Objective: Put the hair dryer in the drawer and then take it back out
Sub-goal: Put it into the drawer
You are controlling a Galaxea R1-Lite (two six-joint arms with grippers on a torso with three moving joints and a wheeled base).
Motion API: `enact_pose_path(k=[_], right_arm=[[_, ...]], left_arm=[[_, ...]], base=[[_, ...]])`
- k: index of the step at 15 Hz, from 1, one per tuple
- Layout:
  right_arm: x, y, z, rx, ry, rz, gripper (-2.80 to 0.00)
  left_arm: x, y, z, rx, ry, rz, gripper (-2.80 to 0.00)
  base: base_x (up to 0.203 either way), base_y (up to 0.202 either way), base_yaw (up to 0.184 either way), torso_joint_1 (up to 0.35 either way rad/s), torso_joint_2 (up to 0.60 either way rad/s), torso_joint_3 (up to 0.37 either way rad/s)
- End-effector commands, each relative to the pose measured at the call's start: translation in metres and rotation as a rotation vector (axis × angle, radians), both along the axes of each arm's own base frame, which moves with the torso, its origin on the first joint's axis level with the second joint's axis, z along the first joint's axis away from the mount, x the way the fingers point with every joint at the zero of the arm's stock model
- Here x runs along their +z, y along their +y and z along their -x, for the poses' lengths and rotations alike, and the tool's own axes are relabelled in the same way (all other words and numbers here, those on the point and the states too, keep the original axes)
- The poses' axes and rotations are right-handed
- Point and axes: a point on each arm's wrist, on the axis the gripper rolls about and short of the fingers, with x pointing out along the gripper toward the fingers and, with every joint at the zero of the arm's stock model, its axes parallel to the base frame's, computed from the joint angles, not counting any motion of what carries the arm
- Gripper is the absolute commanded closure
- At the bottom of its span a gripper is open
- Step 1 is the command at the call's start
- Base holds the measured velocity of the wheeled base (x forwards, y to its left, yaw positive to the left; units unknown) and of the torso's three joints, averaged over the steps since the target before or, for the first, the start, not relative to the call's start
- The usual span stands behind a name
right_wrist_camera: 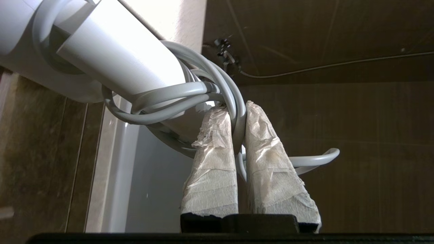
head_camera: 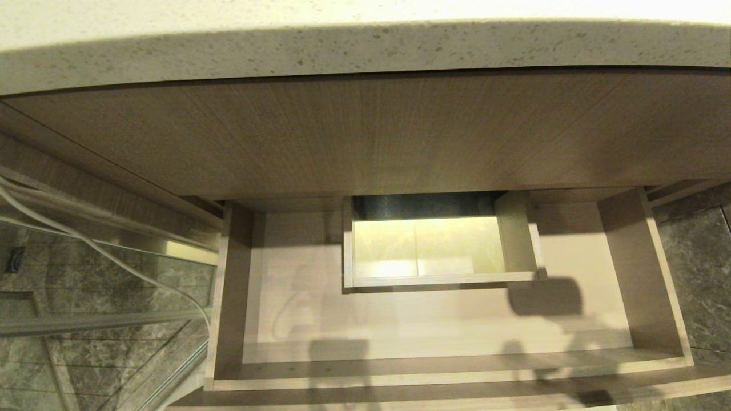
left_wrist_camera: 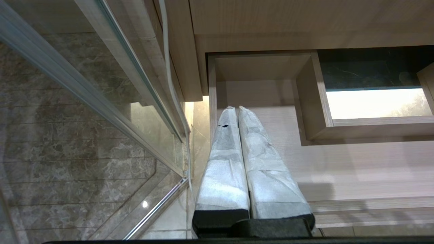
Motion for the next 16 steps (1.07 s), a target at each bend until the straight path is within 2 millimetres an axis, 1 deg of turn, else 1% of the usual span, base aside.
enact_pose_path(k=[1, 8, 12, 16], right_arm=[[-0.02, 0.001, 0.001, -0.012, 0.049, -0.016, 0.0], [-0.067, -0.01, -0.028, -0.017, 0.249, -0.099, 0.0], [-0.089, -0.016, -0.047, -0.013, 0.351, -0.153, 0.0], [-0.119, -0.022, -0.063, -0.015, 0.52, -0.212, 0.0]], left_arm=[[-0.011, 0.0, -0.004, 0.0, 0.038, 0.0, 0.0], [-0.011, 0.0, -0.004, 0.0, 0.037, 0.0, 0.0], [-0.011, 0.0, -0.004, 0.0, 0.039, 0.0, 0.0], [-0.011, 0.0, -0.004, 0.0, 0.037, 0.0, 0.0]], base=[[0.0, 0.0, 0.0, 0.0, 0.0, 0.0], [0.0, 0.0, 0.0, 0.0, 0.0, 0.0], [0.0, 0.0, 0.0, 0.0, 0.0, 0.0], [0.0, 0.0, 0.0, 0.0, 0.0, 0.0]])
